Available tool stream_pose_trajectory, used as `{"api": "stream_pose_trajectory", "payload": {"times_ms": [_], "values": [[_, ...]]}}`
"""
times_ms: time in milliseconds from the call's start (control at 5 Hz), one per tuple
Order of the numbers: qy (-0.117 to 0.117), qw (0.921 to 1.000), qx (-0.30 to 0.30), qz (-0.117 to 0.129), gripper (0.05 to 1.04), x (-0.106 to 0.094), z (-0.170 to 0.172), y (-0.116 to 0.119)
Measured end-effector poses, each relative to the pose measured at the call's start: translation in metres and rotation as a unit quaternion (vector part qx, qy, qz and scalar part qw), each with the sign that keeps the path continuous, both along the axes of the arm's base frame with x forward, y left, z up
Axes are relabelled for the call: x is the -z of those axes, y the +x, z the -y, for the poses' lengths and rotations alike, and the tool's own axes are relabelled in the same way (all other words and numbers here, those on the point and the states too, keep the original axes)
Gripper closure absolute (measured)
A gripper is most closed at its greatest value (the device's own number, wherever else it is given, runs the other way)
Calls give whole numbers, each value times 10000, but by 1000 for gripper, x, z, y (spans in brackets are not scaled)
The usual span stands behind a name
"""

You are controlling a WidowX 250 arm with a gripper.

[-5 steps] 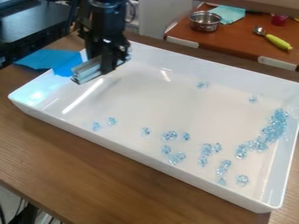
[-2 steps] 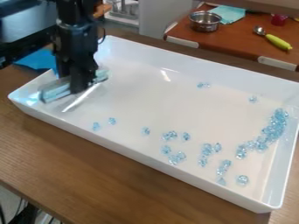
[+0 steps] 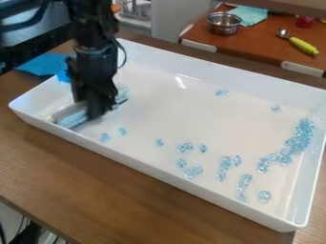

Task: Sweep into pile

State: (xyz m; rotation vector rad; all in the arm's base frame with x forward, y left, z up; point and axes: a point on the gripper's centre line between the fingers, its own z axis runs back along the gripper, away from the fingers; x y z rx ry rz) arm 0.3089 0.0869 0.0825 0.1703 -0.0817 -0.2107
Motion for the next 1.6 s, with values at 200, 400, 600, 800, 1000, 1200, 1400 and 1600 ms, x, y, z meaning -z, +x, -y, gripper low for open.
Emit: {"api": "stream_pose_trajectory", "payload": {"times_ms": [200,400,600,800,1000,1200,1400,1600], "values": [[95,9998,-98,149,707,1,11,6],[60,9999,-84,132,707,3,28,7],[-168,9998,-48,-59,707,3,52,1],[-264,9995,12,-166,707,3,74,-4],[-276,9995,-110,-115,707,4,83,-4],[-292,9995,-18,-92,707,4,107,-6],[-374,9990,-224,-112,707,6,127,-5],[-481,9980,-370,-196,707,6,151,-3]]}}
